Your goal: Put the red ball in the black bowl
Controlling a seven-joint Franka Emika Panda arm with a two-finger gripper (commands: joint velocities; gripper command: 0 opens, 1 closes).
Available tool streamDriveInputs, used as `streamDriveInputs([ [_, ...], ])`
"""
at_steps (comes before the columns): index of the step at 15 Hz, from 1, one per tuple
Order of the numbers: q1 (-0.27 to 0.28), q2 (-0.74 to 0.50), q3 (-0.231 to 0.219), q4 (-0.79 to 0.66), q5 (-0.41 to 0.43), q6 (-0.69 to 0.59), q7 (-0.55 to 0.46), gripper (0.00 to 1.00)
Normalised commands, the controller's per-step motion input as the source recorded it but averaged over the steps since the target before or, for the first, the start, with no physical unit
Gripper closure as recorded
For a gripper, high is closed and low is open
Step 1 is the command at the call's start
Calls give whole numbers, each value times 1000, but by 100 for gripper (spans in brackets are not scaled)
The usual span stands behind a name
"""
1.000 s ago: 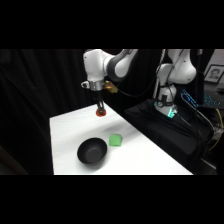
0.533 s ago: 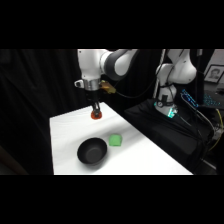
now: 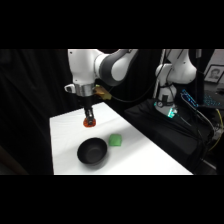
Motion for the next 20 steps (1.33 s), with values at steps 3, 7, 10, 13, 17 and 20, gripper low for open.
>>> streamDriveInputs([
  [3, 65, 278, 22, 322, 29, 119, 68, 96],
  [7, 33, 246, 26, 230, 72, 137, 34, 97],
  [10, 22, 211, 40, 120, 100, 187, 13, 97],
  [13, 24, 209, 49, 100, 124, 184, 0, 97],
  [17, 36, 170, 23, 106, 98, 126, 7, 97],
  [20, 43, 87, 5, 120, 77, 44, 15, 58],
])
